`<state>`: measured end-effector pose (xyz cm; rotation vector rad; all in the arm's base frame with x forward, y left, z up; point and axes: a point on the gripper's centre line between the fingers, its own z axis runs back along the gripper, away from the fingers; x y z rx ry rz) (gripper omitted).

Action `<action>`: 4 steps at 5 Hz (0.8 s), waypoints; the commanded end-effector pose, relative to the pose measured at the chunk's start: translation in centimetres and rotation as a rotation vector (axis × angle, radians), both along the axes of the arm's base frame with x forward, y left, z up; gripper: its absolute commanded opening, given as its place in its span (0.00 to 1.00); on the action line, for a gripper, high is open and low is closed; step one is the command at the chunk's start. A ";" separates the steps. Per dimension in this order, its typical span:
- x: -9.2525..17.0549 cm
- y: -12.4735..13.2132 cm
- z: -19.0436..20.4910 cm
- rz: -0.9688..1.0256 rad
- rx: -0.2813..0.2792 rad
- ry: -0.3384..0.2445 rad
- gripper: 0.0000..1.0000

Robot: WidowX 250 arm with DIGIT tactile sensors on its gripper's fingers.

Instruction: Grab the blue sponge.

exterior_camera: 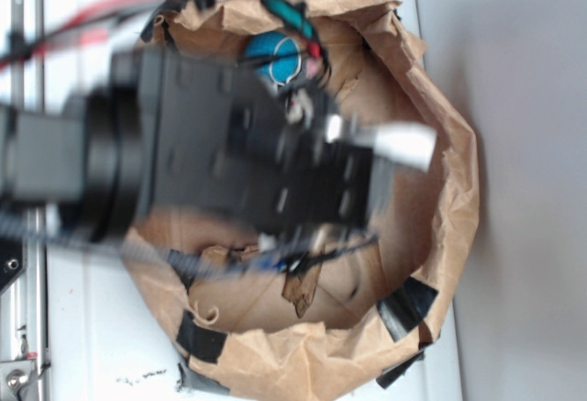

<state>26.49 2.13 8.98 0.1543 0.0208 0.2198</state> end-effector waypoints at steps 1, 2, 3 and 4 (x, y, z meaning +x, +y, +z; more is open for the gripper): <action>2.1 -0.6 1.7 0.048 -0.093 -0.147 1.00; 4.3 -0.8 0.3 0.086 -0.097 -0.145 1.00; 4.6 -1.7 -0.7 0.093 -0.095 -0.140 1.00; 4.9 -2.3 -2.3 0.086 -0.053 -0.125 1.00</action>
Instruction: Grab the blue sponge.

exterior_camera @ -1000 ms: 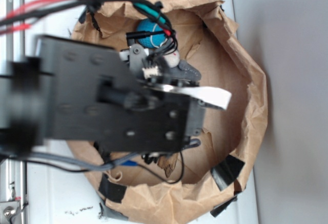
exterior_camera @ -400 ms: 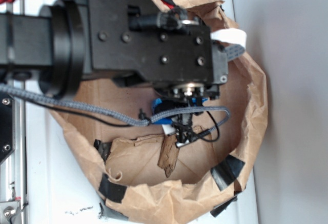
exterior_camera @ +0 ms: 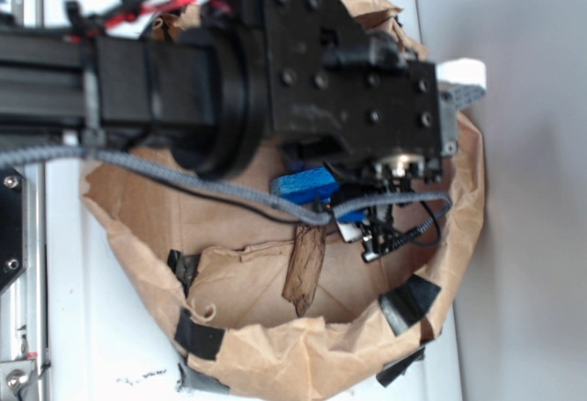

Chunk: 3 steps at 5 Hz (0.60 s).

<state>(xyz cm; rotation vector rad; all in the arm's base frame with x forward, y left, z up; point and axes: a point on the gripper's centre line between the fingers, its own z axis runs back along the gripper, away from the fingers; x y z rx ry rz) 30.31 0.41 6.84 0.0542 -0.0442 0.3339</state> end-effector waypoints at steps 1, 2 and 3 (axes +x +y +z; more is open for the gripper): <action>0.5 -1.1 -2.6 -0.041 0.091 0.009 1.00; -0.1 -0.8 -4.5 -0.055 0.144 0.047 1.00; -0.2 -0.4 -4.7 -0.038 0.158 0.043 0.00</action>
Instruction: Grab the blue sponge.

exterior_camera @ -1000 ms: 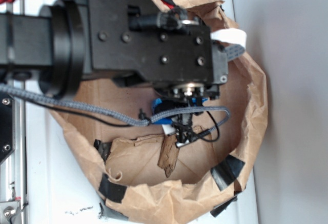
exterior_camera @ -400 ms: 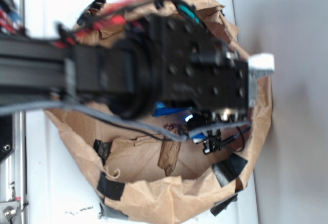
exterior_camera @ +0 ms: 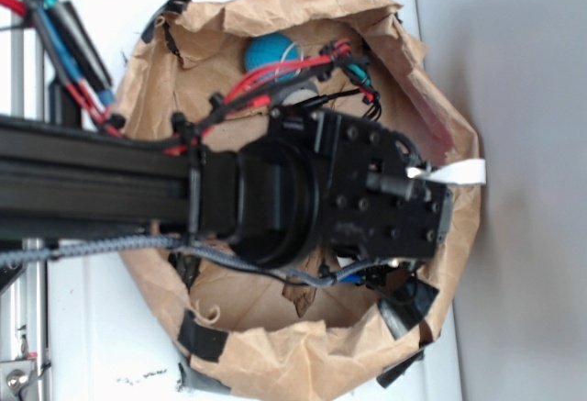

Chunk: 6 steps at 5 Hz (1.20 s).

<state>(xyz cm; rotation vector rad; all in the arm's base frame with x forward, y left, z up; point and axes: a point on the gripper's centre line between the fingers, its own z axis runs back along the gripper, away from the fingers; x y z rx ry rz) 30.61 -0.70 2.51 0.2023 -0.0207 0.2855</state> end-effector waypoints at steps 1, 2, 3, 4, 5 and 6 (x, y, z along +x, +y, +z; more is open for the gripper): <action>-0.5 1.2 0.0 0.006 0.037 -0.032 0.00; -1.1 1.5 1.1 -0.020 0.034 -0.075 0.00; -1.7 1.6 3.1 -0.027 0.000 -0.115 0.00; -2.8 1.9 6.3 -0.038 -0.081 -0.173 0.00; -4.2 2.6 8.9 -0.063 -0.166 -0.205 0.00; -5.6 3.0 10.4 -0.090 -0.225 -0.251 0.00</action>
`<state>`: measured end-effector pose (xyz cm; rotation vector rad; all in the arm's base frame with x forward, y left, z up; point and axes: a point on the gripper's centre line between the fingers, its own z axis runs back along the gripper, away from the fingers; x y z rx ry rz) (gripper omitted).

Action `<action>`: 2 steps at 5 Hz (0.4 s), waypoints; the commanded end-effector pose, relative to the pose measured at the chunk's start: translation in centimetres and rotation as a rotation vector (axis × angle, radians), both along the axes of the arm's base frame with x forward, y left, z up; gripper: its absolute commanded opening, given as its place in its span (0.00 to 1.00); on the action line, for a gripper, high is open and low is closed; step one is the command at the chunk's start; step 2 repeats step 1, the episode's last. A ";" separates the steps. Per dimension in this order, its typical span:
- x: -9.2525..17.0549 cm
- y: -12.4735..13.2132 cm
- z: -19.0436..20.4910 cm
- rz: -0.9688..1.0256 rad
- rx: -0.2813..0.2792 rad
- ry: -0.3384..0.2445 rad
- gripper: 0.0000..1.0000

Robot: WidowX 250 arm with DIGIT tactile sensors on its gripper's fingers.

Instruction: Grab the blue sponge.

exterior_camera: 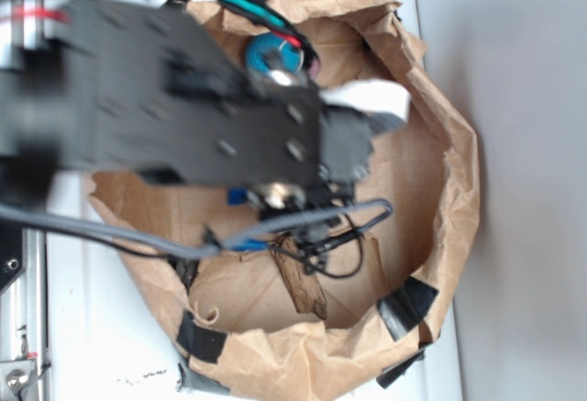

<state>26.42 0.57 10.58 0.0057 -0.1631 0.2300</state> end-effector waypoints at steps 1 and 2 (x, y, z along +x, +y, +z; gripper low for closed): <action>-2.3 2.0 2.8 -0.062 -0.063 -0.091 0.00; -2.3 2.0 2.8 -0.062 -0.063 -0.091 0.00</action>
